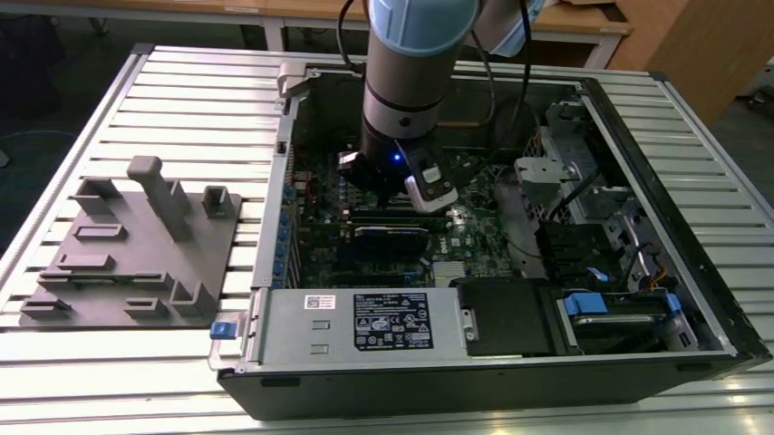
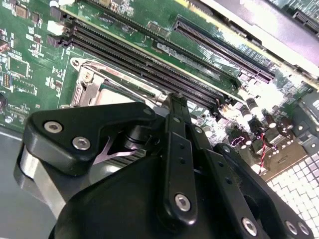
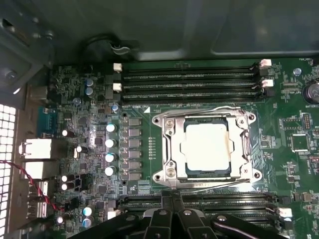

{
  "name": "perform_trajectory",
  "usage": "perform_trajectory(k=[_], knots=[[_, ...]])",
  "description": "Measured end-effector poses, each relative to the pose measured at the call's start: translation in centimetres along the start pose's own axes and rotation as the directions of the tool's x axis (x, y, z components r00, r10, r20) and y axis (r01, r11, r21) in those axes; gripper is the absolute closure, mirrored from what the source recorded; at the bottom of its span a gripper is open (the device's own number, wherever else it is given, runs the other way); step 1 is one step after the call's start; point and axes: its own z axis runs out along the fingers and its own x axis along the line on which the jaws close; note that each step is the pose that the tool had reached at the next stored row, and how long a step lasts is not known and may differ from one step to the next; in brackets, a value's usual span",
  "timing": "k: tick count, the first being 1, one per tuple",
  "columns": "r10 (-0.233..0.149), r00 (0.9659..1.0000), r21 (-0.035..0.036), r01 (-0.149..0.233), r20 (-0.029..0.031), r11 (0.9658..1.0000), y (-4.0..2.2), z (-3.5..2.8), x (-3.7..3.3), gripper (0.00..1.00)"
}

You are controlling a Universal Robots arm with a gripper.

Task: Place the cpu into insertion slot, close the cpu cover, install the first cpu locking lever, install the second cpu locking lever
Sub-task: 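Install the second cpu locking lever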

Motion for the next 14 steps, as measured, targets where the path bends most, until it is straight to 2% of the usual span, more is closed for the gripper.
perform_trajectory(k=[2,4,14], knots=[[0.000,1.0000,-0.0106,0.000,-0.0005,0.9999,-0.03,0.00,0.04,0.89],[0.000,1.0000,-0.0145,0.000,-0.0011,0.9999,-0.07,0.01,0.06,0.89],[0.000,1.0000,-0.0158,0.000,-0.0024,0.9999,-0.41,0.12,0.13,0.89]])
